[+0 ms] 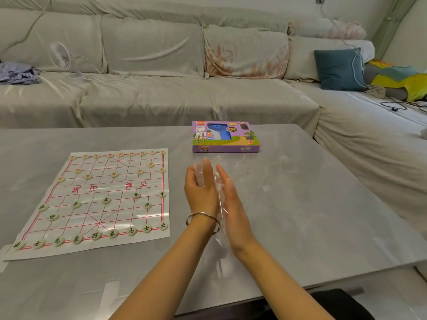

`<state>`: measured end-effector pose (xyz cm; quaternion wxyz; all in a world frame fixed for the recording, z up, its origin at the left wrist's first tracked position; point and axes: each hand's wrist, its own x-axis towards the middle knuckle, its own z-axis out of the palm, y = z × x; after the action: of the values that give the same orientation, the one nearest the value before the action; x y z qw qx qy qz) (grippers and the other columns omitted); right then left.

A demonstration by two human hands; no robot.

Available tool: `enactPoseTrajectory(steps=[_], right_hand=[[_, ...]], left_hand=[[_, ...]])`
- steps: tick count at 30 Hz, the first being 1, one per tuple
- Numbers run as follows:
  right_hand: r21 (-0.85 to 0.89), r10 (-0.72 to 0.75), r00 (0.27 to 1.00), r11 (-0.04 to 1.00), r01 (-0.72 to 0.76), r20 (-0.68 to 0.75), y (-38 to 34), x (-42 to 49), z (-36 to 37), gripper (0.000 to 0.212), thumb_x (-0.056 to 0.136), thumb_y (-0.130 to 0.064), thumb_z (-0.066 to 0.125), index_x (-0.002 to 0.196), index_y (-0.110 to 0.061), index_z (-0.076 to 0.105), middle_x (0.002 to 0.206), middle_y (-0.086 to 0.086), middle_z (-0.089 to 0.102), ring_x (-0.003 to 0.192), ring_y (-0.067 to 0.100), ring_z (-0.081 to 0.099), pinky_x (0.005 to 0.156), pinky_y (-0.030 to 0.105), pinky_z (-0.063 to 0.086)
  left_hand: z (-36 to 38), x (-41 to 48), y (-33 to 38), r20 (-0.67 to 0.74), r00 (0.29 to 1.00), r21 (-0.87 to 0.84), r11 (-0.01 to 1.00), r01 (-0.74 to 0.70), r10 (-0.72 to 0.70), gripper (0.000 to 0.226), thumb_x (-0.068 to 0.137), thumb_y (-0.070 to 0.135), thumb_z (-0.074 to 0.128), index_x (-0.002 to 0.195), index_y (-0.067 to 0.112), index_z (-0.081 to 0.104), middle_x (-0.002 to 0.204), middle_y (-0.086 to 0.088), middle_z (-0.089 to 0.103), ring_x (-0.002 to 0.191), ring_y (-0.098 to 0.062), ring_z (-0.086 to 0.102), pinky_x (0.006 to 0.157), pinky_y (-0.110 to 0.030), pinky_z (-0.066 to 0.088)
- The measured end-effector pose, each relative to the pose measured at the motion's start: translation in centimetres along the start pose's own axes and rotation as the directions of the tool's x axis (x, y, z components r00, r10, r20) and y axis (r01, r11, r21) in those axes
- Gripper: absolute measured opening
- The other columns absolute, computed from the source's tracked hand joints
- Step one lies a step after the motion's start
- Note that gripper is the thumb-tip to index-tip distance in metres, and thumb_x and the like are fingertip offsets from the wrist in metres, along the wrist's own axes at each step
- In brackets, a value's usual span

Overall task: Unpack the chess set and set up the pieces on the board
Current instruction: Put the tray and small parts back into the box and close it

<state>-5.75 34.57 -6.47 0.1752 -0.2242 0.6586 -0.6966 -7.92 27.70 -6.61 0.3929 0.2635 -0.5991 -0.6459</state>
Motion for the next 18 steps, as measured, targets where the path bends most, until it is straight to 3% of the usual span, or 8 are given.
enactPoseTrajectory(steps=[2, 5, 7, 9, 11, 13, 16, 18], right_hand=[[-0.226, -0.191, 0.97, 0.962, 0.155, -0.148, 0.4, -0.5, 0.5, 0.075, 0.064, -0.091, 0.024, 0.13, -0.055, 0.027, 0.137, -0.033, 0.029, 0.127, -0.016, 0.025, 0.099, 0.006, 0.029], [-0.392, -0.328, 0.903, 0.897, 0.205, -0.279, 1.4, -0.7, 0.8, 0.07, 0.068, -0.089, 0.025, 0.131, -0.059, 0.017, 0.149, -0.022, 0.016, 0.137, -0.006, 0.011, 0.11, 0.024, 0.022], [-0.198, -0.19, 0.941, 0.971, 0.137, -0.281, 1.1, -0.8, 1.3, 0.079, 0.057, -0.095, 0.029, 0.128, -0.064, 0.015, 0.148, -0.025, 0.014, 0.138, -0.001, 0.017, 0.106, 0.026, 0.034], [0.007, -0.096, 0.964, 0.995, 0.1, -0.247, 0.6, -0.7, 2.0, 0.082, 0.047, -0.097, 0.037, 0.122, -0.067, 0.02, 0.141, -0.027, 0.025, 0.128, -0.003, 0.034, 0.089, 0.012, 0.045], [0.079, -0.095, 0.956, 0.99, 0.121, -0.279, 0.4, -0.1, 2.1, 0.079, 0.047, -0.095, 0.041, 0.119, -0.068, 0.027, 0.131, -0.034, 0.035, 0.114, -0.01, 0.044, 0.077, 0.007, 0.048], [0.092, -0.104, 0.938, 0.986, 0.142, -0.331, 0.5, 0.8, 2.0, 0.071, 0.051, -0.093, 0.043, 0.116, -0.065, 0.039, 0.122, -0.04, 0.041, 0.109, -0.013, 0.046, 0.079, 0.011, 0.049], [0.128, -0.074, 0.922, 0.983, 0.131, -0.379, -0.3, 1.9, 2.7, 0.045, 0.072, -0.072, 0.047, 0.102, -0.041, 0.06, 0.107, -0.024, 0.06, 0.111, 0.007, 0.055, 0.086, 0.022, 0.049], [0.189, -0.002, 0.928, 0.979, 0.078, -0.373, -1.1, 2.6, 3.8, 0.035, 0.072, -0.06, 0.048, 0.084, -0.031, 0.062, 0.088, -0.017, 0.066, 0.095, 0.011, 0.062, 0.075, 0.022, 0.051]], left_hand=[[0.2, 0.2, 0.9, -0.09, 0.996, -0.032, 0.999, -0.008, 0.005, 0.021, 0.091, 0.034, 0.049, 0.077, 0.019, 0.044, 0.071, 0.006, 0.048, 0.065, 0.0, 0.05, 0.055, -0.001, 0.04], [0.0, 0.7, 2.5, -0.153, 0.986, -0.128, 0.99, 0.053, -0.072, 0.023, 0.092, 0.037, 0.047, 0.073, 0.032, 0.036, 0.071, 0.017, 0.04, 0.061, 0.005, 0.048, 0.047, 0.002, 0.034], [0.0, 0.5, 2.8, -0.087, 0.99, -0.119, 0.988, 0.098, -0.109, 0.018, 0.093, 0.04, 0.043, 0.077, 0.033, 0.039, 0.073, 0.019, 0.04, 0.062, 0.004, 0.044, 0.045, 0.001, 0.034], [-0.3, -0.1, 2.4, 0.039, 0.985, -0.08, 0.982, 0.171, -0.168, 0.024, 0.094, 0.043, 0.037, 0.091, 0.023, 0.05, 0.074, 0.014, 0.048, 0.064, 0.0, 0.049, 0.046, 0.0, 0.038], [-0.8, -0.6, 2.1, 0.201, 0.954, 0.009, 0.975, 0.224, -0.221, 0.047, 0.094, 0.051, 0.029, 0.098, 0.013, 0.055, 0.073, 0.003, 0.056, 0.067, -0.007, 0.055, 0.046, -0.006, 0.042], [-1.6, -0.8, 2.4, 0.276, 0.929, 0.127, 0.968, 0.218, -0.245, 0.046, 0.094, 0.051, 0.024, 0.092, 0.019, 0.057, 0.074, 0.006, 0.058, 0.07, -0.007, 0.056, 0.051, -0.009, 0.042], [-3.3, -1.2, 3.4, 0.286, 0.914, 0.29, 0.935, 0.205, -0.289, 0.03, 0.097, 0.046, 0.023, 0.092, 0.03, 0.048, 0.094, 0.009, 0.057, 0.089, -0.008, 0.055, 0.077, -0.012, 0.043], [-4.6, -1.1, 3.8, 0.308, 0.856, 0.191, 0.909, 0.371, -0.415, 0.042, 0.093, 0.054, 0.028, 0.112, 0.028, 0.053, 0.118, 0.0, 0.057, 0.112, -0.019, 0.054, 0.091, -0.03, 0.043]])
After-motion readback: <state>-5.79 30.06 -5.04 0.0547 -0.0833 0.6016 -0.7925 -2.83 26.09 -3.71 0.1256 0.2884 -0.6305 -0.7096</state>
